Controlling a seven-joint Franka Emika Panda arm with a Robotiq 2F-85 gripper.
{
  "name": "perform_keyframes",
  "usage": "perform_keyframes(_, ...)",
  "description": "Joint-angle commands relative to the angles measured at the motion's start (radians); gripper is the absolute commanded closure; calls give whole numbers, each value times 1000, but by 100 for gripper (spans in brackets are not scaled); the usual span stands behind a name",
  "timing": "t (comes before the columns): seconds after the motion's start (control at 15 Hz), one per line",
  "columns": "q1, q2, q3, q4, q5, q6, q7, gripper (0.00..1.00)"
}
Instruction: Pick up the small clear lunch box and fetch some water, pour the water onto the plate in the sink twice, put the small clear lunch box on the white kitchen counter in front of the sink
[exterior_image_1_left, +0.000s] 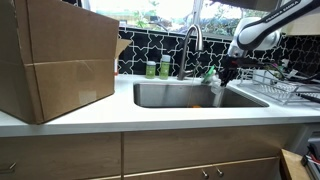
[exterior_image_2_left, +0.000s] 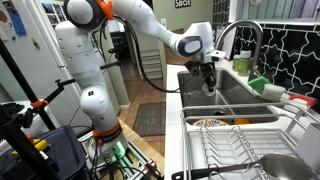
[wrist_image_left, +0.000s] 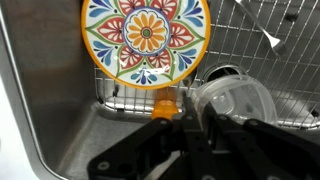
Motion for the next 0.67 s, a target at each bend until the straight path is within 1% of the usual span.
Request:
perform_keyframes(0.0,13,21,-12,19,27,11,-2,89)
perform_keyframes(0.13,15,54,-12,47,55,17,-3,89)
perform_keyframes(0.33,16,68,-12,61,60,17,-3,89)
perform_keyframes(0.4,16,67,-12,61,60,17,-3,97)
perform_keyframes(0.6,17,99,-2,81,120,28,-28,97)
